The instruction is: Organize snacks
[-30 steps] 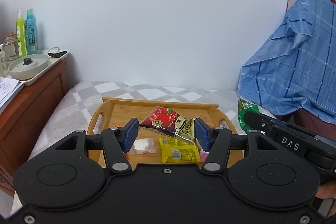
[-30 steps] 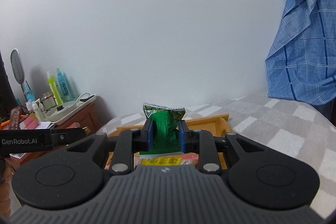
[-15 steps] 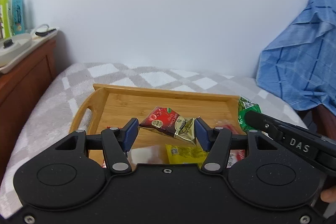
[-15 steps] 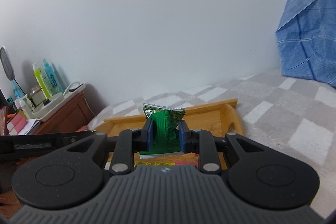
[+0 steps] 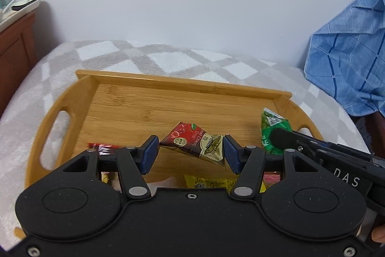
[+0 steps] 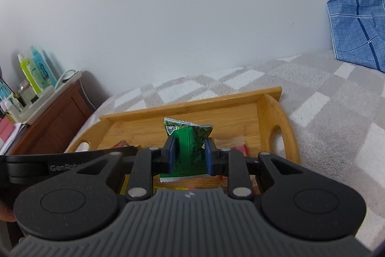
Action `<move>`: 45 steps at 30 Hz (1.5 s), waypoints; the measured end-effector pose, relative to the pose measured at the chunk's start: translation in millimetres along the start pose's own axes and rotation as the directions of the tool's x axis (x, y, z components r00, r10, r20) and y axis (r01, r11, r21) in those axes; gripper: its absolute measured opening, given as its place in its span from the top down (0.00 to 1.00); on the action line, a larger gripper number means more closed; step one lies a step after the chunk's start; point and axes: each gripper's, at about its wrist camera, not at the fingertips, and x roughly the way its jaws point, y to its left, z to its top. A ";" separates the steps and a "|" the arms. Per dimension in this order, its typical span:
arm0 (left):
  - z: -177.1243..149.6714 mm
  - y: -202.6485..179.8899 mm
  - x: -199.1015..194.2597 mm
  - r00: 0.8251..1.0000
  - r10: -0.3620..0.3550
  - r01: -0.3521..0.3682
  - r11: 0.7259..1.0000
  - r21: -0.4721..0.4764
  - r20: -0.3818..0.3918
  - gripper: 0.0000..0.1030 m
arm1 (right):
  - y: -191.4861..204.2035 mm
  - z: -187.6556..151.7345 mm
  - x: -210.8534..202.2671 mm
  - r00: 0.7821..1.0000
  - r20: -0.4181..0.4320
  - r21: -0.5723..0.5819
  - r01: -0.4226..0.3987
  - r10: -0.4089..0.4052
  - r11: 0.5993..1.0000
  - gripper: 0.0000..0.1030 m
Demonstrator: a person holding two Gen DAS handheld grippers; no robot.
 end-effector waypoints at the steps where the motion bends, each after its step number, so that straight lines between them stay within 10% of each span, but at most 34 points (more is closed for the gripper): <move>1: 0.0 -0.5 3.9 1.000 -0.002 0.002 1.000 -0.001 -0.002 0.45 | -0.2 0.2 2.0 1.000 -0.002 -0.001 0.000 0.000 1.000 0.72; 31: -5.7 -11.1 -3.9 1.000 -0.008 0.008 0.999 0.035 0.019 0.31 | 5.8 -1.0 -6.0 1.000 0.030 -0.005 0.008 -0.008 1.000 0.68; 45: -41.8 -28.2 -109.8 0.990 -0.018 0.009 0.998 0.062 0.143 0.13 | 17.2 -29.3 -105.2 0.979 0.206 -0.028 0.010 -0.004 1.000 0.32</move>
